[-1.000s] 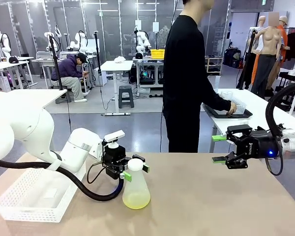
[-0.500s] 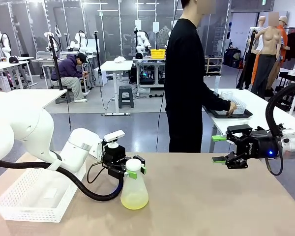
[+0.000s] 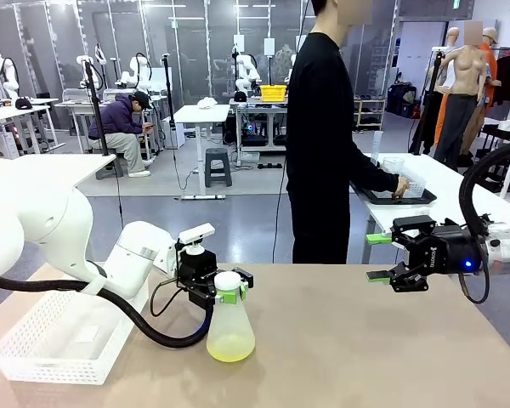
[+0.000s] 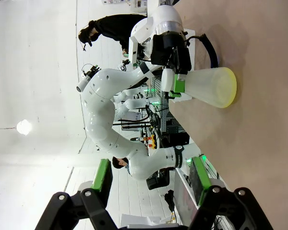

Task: Prepare the solutions needed for the experiment.
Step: When the human places the Big flask in the center of the table, pick up the Big flask and place it in the left Organizing basket.

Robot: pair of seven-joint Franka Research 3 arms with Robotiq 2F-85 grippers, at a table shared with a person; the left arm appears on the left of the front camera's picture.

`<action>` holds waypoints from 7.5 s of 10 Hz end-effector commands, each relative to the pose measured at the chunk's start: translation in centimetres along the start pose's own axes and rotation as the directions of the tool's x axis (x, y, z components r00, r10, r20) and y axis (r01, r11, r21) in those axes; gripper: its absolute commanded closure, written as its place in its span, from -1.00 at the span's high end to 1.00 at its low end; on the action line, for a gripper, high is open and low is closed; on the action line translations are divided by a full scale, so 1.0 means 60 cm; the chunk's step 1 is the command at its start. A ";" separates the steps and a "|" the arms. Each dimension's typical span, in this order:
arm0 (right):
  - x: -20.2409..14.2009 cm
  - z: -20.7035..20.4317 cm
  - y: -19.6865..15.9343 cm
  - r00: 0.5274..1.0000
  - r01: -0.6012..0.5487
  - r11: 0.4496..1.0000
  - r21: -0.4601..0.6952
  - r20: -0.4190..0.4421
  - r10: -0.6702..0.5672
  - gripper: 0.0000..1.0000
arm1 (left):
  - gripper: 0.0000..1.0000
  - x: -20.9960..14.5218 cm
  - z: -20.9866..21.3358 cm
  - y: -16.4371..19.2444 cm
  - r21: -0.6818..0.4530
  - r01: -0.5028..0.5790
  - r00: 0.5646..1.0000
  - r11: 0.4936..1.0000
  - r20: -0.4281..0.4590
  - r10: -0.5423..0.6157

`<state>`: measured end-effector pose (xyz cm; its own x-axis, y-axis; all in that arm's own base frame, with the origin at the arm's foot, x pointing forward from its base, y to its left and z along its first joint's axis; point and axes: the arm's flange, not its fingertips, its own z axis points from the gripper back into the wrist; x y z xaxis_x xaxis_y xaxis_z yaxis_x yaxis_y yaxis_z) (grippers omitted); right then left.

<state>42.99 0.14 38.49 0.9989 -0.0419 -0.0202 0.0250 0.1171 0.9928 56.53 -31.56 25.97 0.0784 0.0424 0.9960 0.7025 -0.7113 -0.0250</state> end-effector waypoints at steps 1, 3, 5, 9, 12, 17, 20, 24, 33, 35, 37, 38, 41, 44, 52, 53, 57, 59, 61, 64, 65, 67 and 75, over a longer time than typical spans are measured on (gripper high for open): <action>0.001 -0.001 0.001 1.000 -0.002 1.000 -0.003 0.003 0.002 0.65 | -1.00 0.042 -0.018 -0.012 0.000 0.030 0.999 1.000 0.034 -0.030; 0.001 -0.001 0.001 1.000 -0.002 1.000 -0.003 0.003 0.002 0.65 | -1.00 0.102 -0.038 -0.005 -0.035 0.034 0.998 0.999 0.049 -0.032; 0.001 -0.001 0.001 1.000 -0.002 1.000 -0.003 0.003 0.002 0.65 | -1.00 0.156 -0.045 0.001 -0.040 0.049 0.999 0.998 -0.005 -0.049; 0.001 -0.001 0.001 1.000 -0.002 1.000 -0.003 0.003 0.002 0.65 | -1.00 0.288 -0.018 -0.015 -0.027 0.154 0.985 0.988 -0.080 -0.156; 0.001 -0.001 0.001 1.000 -0.002 1.000 -0.003 0.003 0.002 0.65 | -1.00 0.348 0.065 -0.044 0.082 0.214 0.968 0.973 -0.153 -0.200; 0.001 -0.001 0.001 1.000 -0.002 1.000 -0.003 0.003 0.002 0.65 | -1.00 0.397 0.218 -0.183 0.311 0.251 0.945 0.917 -0.285 -0.162; 0.001 -0.001 0.001 1.000 -0.002 1.000 -0.003 0.003 0.002 0.65 | -1.00 0.399 0.270 -0.298 0.434 0.271 0.939 0.859 -0.316 -0.137; 0.001 -0.001 0.001 1.000 -0.002 1.000 -0.003 0.003 0.002 0.65 | -1.00 0.355 0.338 -0.418 0.583 0.278 0.945 0.763 -0.307 -0.110; 0.001 -0.001 0.001 1.000 -0.002 1.000 -0.003 0.003 0.002 0.65 | -1.00 0.185 0.374 -0.486 0.662 0.165 0.983 0.731 -0.171 -0.066; 0.001 -0.001 0.001 1.000 -0.002 1.000 -0.003 0.003 0.002 0.65 | -1.00 0.159 0.374 -0.489 0.655 0.139 0.988 0.743 -0.146 -0.057; 0.001 -0.001 0.001 1.000 -0.002 1.000 -0.003 0.003 0.002 0.65 | -1.00 0.136 0.375 -0.488 0.654 0.120 0.991 0.747 -0.121 -0.053; 0.001 -0.001 0.001 1.000 -0.002 1.000 -0.003 0.003 0.002 0.65 | -1.00 0.122 0.377 -0.485 0.642 0.117 0.992 0.758 -0.114 -0.057; 0.001 -0.001 0.001 1.000 -0.002 1.000 -0.003 0.003 0.002 0.65 | -1.00 0.083 0.374 -0.471 0.640 0.093 0.994 0.763 -0.100 -0.038; 0.001 -0.001 0.001 1.000 -0.002 1.000 -0.003 0.003 0.002 0.65 | -1.00 0.057 0.369 -0.457 0.636 0.092 0.991 0.766 -0.131 -0.010; 0.001 -0.001 0.001 1.000 -0.002 1.000 -0.003 0.003 0.002 0.65 | 0.34 0.041 0.381 -0.454 0.643 0.030 0.994 0.765 -0.101 0.046; 0.001 -0.001 0.001 1.000 -0.002 1.000 -0.003 0.003 0.002 0.65 | 0.62 0.047 0.379 -0.454 0.652 0.032 0.993 0.758 -0.106 0.050; 0.001 -0.001 0.001 1.000 -0.002 1.000 -0.003 0.003 0.002 0.65 | 1.00 0.077 0.390 -0.464 0.684 0.031 0.986 0.729 -0.140 0.089; 0.001 -0.001 0.001 1.000 -0.002 1.000 -0.003 0.003 0.002 0.65 | 1.00 0.084 0.395 -0.468 0.715 0.022 0.985 0.699 -0.134 0.106; 0.001 -0.001 0.001 1.000 -0.002 1.000 -0.003 0.003 0.002 0.65 | 1.00 0.075 0.399 -0.468 0.688 0.038 0.988 0.725 -0.136 0.077; 0.001 -0.001 0.001 1.000 -0.002 1.000 -0.003 0.003 0.002 0.65 | 1.00 0.075 0.399 -0.468 0.688 0.038 0.988 0.725 -0.136 0.077; 0.001 -0.001 0.001 1.000 -0.002 1.000 -0.003 0.003 0.002 0.65 | 1.00 0.075 0.399 -0.468 0.688 0.038 0.988 0.725 -0.136 0.077; 0.001 -0.001 0.001 1.000 -0.002 1.000 -0.003 0.003 0.002 0.65 | 1.00 0.075 0.399 -0.468 0.688 0.038 0.988 0.725 -0.136 0.077; 0.001 -0.001 0.001 1.000 -0.002 1.000 -0.003 0.003 0.002 0.65 | 1.00 0.137 0.434 -0.510 0.697 0.054 0.985 0.715 -0.155 0.077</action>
<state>42.99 0.16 38.48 0.9989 -0.0415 -0.0205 0.0252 0.1176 0.9927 54.41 8.49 31.63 0.0150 -0.1188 0.9928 0.9997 0.0212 -0.0126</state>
